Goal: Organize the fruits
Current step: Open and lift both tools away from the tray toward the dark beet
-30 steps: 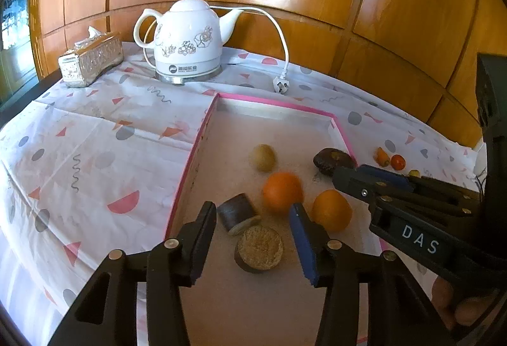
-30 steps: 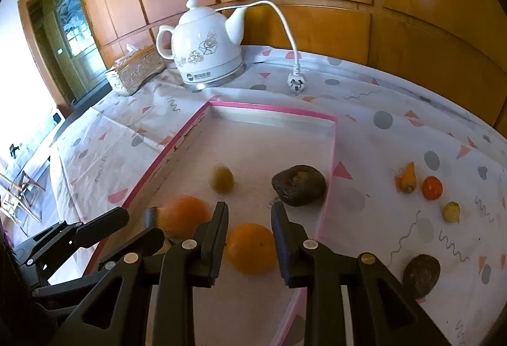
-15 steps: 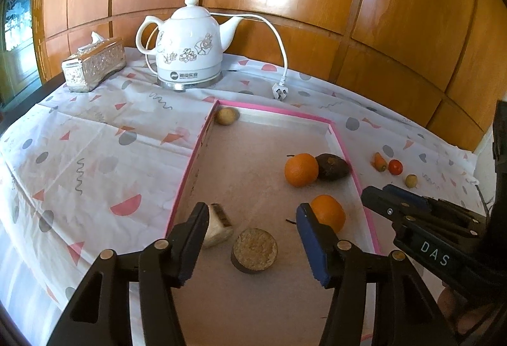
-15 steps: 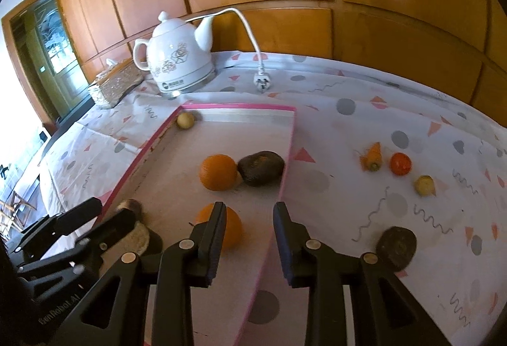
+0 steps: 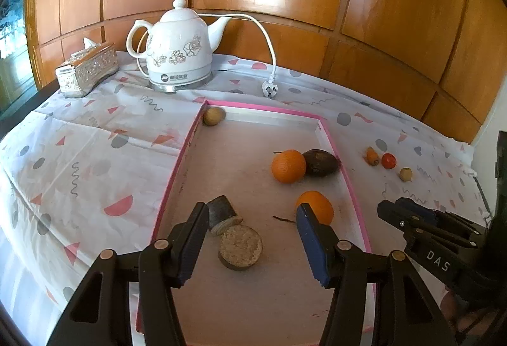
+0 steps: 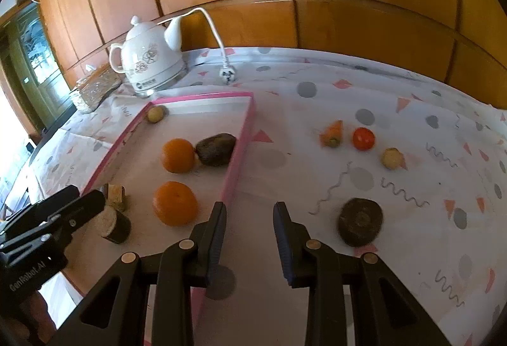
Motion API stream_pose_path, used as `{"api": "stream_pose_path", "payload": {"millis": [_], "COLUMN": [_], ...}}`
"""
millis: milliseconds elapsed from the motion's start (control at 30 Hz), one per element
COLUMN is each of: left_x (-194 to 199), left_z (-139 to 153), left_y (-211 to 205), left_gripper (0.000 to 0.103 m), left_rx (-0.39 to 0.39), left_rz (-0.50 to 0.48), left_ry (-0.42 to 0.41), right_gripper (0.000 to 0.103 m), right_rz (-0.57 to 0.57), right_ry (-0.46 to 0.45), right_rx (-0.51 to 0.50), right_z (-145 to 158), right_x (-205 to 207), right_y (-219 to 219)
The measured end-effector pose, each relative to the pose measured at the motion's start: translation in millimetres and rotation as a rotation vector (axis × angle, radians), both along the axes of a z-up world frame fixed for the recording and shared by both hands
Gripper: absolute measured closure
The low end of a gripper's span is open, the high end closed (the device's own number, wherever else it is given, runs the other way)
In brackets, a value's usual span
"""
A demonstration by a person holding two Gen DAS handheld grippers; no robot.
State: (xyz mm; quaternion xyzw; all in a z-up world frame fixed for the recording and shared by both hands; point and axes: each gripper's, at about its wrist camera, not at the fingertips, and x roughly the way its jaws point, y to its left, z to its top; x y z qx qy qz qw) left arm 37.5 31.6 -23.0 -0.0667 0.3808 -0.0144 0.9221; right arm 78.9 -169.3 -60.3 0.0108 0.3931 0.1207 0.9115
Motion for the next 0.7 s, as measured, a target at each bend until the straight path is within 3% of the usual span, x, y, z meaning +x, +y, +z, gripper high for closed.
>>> {"api": "stream_pose_path", "payload": {"millis": [700], "left_x": [0.7], "left_z": [7.7], "left_y": [-33.8], "left_gripper": [0.045], "left_rx": [0.035], "left_rz": [-0.089], "left_ry": [-0.012], "right_gripper": [0.072], "right_rz": [-0.191], "right_ry": [0.021], "right_rx": [0.005], "right_z": [-13.5], "right_x": [-11.8], "right_y": [-78.2]}}
